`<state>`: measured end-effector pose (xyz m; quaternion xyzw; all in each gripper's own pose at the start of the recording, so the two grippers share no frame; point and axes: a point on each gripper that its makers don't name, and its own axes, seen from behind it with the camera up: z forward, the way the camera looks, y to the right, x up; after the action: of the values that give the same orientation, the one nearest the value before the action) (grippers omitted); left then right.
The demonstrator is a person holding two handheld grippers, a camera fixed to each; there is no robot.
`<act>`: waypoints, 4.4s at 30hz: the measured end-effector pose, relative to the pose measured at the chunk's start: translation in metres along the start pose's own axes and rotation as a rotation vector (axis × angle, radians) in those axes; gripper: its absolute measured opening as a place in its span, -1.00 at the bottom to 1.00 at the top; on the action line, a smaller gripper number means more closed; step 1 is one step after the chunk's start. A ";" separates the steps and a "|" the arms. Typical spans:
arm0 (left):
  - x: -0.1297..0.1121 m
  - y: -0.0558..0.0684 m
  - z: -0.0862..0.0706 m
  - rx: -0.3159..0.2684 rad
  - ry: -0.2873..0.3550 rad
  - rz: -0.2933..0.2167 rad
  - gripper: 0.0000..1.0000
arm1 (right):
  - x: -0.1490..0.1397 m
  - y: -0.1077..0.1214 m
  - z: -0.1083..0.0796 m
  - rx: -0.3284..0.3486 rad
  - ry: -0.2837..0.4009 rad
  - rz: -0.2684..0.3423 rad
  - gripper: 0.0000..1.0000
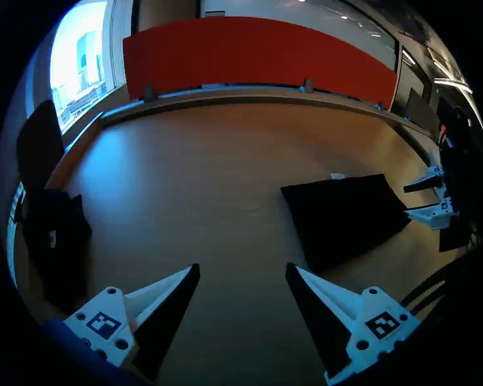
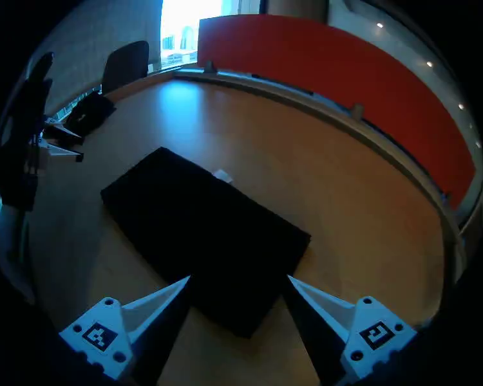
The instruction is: Fold towel
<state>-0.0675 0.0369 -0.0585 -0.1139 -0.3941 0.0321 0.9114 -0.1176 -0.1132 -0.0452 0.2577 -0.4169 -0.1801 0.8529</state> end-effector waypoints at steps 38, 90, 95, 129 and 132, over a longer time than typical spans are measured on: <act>-0.002 0.001 -0.009 0.002 0.006 -0.016 0.99 | -0.063 0.004 -0.017 0.081 -0.109 0.026 -0.13; -0.002 -0.001 -0.017 -0.003 0.013 -0.029 0.99 | 0.035 0.001 -0.037 0.047 0.059 -0.102 -0.88; -0.001 -0.002 -0.020 -0.004 0.019 -0.039 0.99 | 0.065 -0.006 -0.042 0.056 0.106 -0.132 -0.88; 0.002 -0.016 -0.034 0.002 0.053 -0.096 0.99 | 0.141 -0.092 0.006 0.200 0.118 -0.360 -0.88; 0.002 -0.017 -0.035 0.001 0.056 -0.108 0.99 | 0.144 -0.107 0.013 0.222 0.113 -0.379 -0.88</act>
<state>-0.0412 0.0142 -0.0757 -0.0929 -0.3742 -0.0201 0.9225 -0.0530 -0.2778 -0.0126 0.4335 -0.3297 -0.2755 0.7921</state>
